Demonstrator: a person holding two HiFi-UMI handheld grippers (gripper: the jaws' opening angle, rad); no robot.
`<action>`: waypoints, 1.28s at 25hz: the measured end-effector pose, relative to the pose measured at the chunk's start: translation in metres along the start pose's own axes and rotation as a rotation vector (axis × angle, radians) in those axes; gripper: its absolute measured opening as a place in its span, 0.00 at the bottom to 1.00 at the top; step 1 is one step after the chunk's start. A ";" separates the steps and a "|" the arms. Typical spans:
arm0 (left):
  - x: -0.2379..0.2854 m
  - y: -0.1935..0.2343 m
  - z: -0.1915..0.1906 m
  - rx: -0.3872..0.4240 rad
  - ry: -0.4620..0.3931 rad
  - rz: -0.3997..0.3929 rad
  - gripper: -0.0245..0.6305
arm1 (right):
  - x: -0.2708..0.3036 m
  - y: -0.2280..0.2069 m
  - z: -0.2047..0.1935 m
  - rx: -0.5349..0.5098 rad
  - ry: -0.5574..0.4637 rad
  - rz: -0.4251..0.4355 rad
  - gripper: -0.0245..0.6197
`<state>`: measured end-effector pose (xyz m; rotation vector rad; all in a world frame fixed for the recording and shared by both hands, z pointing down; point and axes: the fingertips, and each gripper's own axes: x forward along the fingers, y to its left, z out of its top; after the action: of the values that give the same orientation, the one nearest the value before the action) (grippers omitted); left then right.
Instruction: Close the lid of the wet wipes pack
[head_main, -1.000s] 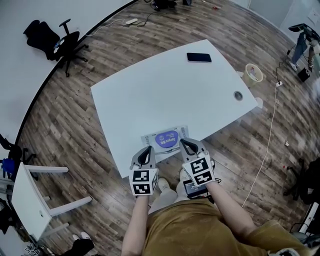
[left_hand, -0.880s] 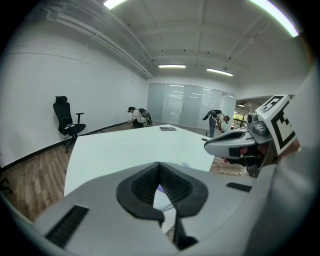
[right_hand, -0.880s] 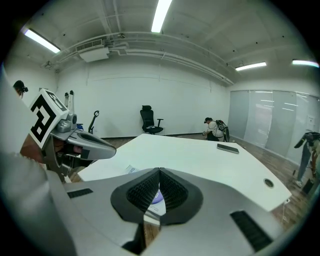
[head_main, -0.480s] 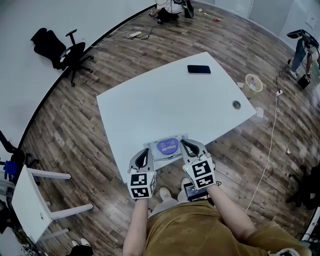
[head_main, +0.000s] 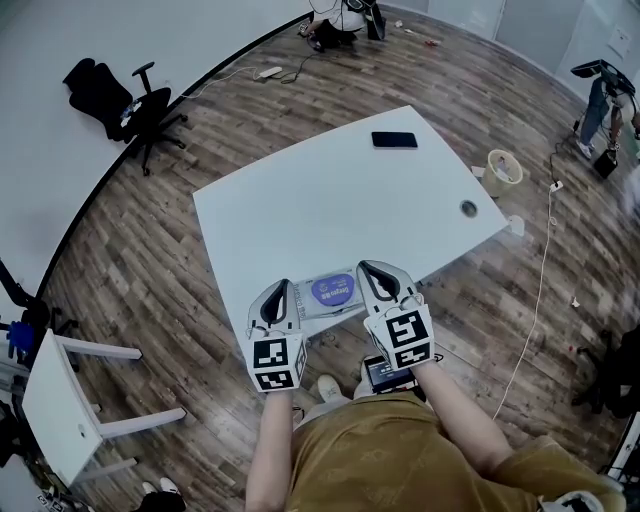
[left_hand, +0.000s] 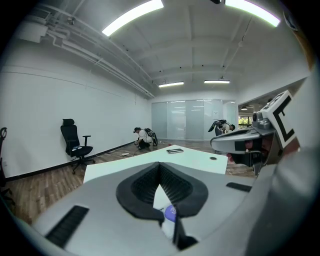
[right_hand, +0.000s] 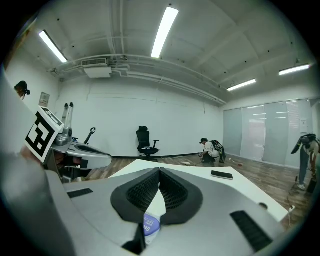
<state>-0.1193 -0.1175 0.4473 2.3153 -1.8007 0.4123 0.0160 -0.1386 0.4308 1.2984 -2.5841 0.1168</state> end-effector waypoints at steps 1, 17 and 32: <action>-0.001 0.000 0.003 0.004 -0.009 0.001 0.03 | 0.000 0.000 0.003 -0.001 -0.008 -0.001 0.05; -0.020 0.002 0.071 0.045 -0.179 0.036 0.03 | -0.019 -0.008 0.066 -0.027 -0.202 -0.063 0.05; -0.045 0.006 0.118 0.055 -0.347 0.059 0.03 | -0.033 -0.010 0.111 -0.051 -0.334 -0.094 0.05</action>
<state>-0.1228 -0.1137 0.3209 2.5008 -2.0350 0.0691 0.0224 -0.1390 0.3144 1.5311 -2.7647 -0.1986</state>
